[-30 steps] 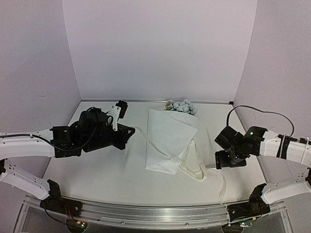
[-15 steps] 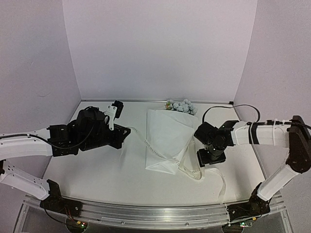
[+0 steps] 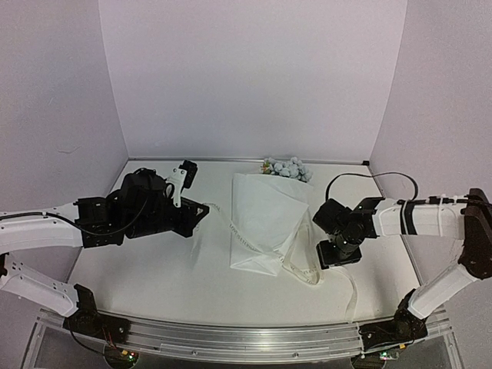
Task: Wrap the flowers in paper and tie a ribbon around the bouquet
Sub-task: Pick up the right side of the ribbon from the center of the board.
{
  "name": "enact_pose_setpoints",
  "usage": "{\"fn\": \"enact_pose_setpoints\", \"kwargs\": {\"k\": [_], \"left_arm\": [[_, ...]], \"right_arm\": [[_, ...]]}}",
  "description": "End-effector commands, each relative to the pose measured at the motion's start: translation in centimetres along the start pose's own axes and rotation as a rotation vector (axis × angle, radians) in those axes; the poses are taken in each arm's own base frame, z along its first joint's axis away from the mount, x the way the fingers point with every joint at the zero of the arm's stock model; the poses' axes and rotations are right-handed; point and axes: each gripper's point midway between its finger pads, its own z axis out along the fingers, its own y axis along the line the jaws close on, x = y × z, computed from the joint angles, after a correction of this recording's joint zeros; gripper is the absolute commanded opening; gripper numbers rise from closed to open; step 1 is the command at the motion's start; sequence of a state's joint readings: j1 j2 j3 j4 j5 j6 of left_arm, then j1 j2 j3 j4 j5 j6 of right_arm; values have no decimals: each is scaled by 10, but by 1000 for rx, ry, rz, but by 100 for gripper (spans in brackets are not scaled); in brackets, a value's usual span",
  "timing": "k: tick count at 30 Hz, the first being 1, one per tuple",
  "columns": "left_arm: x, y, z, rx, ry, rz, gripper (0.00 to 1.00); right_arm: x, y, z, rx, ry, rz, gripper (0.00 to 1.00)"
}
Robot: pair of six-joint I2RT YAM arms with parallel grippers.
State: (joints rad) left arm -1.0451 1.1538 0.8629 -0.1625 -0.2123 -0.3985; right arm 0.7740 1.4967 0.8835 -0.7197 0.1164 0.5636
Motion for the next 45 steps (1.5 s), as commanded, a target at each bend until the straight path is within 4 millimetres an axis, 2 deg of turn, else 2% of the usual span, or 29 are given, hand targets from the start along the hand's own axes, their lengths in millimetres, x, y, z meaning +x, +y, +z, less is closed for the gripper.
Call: {"fn": "enact_pose_setpoints", "kwargs": {"k": [1,3,6,9,11,13,16,23,26,29,33,34,36,38,41,43,45], "left_arm": [[-29,-11,-9,32,-59,-18,0],[-32,-11,-11,32,-62,-20,0],[-34,-11,-14,33,-66,-20,0],[-36,-10,-17,27,-69,-21,0],[-38,-9,-20,19,-74,-22,0],[-41,-8,-23,14,-82,-23,0],[-48,-4,-28,-10,-99,-30,0],[-73,0,-55,-32,-169,-38,0],[-89,-4,-72,-12,-213,-36,0],[-112,-5,-94,-7,-280,-25,0],[-138,-22,-108,50,-319,25,0],[-143,-26,-110,62,-324,31,0],[-143,-30,-103,66,-299,42,0],[-143,-30,-95,42,-274,46,0],[-143,-24,-83,-19,-228,54,0],[-146,-25,-80,-31,-210,56,0],[-148,-23,-78,-46,-198,52,0]], "right_arm": [[-7,30,2,-55,27,14,58],[-5,35,6,-36,34,14,59],[0,27,16,26,50,43,59],[2,12,23,115,39,67,57],[3,0,23,169,25,75,52],[2,-7,22,183,14,87,37],[-1,-14,14,188,-3,89,1],[-7,-53,-17,210,-60,153,0],[-15,-74,-40,235,-121,178,0],[-29,-96,-72,261,-218,192,0],[-43,-109,-98,229,-289,196,0],[-45,-105,-97,194,-273,188,1],[-49,-83,-88,96,-226,147,11],[-47,-70,-79,43,-182,152,27],[-39,-64,-63,4,-168,215,53],[-31,-64,-51,-16,-176,266,60],[-22,-58,-41,-51,-159,283,61]]}}
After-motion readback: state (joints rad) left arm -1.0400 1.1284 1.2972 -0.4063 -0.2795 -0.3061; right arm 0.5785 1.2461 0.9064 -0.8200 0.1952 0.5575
